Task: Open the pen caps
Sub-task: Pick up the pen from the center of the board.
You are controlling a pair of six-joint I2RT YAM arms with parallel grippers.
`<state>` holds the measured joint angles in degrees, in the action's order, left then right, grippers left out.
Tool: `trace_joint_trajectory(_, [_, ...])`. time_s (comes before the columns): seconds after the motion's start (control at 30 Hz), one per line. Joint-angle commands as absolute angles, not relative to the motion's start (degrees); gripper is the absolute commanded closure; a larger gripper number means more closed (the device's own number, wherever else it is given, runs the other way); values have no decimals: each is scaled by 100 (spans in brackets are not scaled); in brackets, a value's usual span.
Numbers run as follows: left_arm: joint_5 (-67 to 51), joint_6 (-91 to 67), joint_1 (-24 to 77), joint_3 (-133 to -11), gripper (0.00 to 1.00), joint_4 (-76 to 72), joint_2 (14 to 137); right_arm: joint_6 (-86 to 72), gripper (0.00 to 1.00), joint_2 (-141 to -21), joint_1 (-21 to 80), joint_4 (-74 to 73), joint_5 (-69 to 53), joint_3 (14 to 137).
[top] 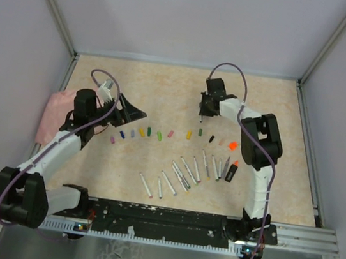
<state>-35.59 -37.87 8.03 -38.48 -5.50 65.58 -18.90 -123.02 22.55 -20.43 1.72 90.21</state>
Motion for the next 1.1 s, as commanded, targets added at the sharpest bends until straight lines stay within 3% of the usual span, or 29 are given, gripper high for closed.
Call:
trace_joint_trajectory(0.0, [-3805, -4115, 962, -3902, 9, -1266, 6677, -1802, 100, -11787, 1971, -1238, -206, 8396])
trace_joint_trajectory(0.3, [-3851, -4652, 1239, -3918, 9, -2075, 7040, -2343, 100, -10745, 1550, 592, -1745, 7144])
trace_joint_trajectory(0.63, [-3802, -5000, 1512, -3894, 10, -2561, 7221, -3259, 100, -10346, 1424, 2351, -3510, 6328])
trace_joint_trajectory(1.07, [-3582, -5386, 1802, -4339, 11, -3146, 8120, -5278, 100, -10002, 1424, 5131, -4589, 5265])
